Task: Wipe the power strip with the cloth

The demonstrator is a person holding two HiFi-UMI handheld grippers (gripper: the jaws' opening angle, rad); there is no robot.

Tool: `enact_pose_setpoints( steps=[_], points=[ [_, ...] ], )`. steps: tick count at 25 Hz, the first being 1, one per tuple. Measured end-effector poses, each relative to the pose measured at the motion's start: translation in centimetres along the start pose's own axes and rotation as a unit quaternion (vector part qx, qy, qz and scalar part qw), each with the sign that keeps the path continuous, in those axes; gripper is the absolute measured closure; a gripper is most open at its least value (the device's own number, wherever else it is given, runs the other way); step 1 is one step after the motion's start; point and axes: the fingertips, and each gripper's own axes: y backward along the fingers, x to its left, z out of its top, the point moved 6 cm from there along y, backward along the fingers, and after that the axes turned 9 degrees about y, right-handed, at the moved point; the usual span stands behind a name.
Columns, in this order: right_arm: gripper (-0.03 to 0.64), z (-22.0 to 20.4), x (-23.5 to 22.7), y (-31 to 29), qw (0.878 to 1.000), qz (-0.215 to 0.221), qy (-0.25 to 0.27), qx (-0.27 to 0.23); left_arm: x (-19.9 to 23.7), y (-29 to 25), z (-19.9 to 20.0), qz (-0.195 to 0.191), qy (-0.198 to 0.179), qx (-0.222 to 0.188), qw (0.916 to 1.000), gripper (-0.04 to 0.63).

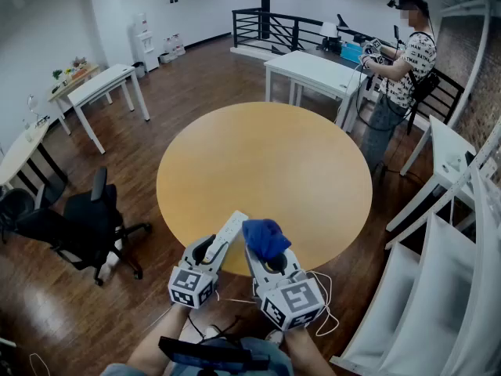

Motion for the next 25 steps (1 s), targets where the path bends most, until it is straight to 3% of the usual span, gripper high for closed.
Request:
enact_pose_setpoints(
  steps=[4,12,21,25],
  points=[
    [0.549,0.0,0.0,0.2,1.0,-0.001,0.003,0.007,2.3,-0.5,-3.3,0.032,0.028,0.033,0.9985,0.384],
    [0.549,-0.9,0.3,-0.6,1.0,0.011,0.008,0.021,5.0,-2.5,-8.4,0.064,0.042,0.088,0.9932,0.276],
    [0.549,-2.1,0.0,-0.7,0.999,0.012,0.004,0.042,5.6,-4.5,-9.9,0.086,0.03,0.125,0.988,0.255],
    [0.549,-2.3,-0.4,-0.5,0.999,0.009,0.002,0.049,5.4,-5.2,-10.6,0.101,-0.006,0.149,0.9837,0.255]
  ],
)
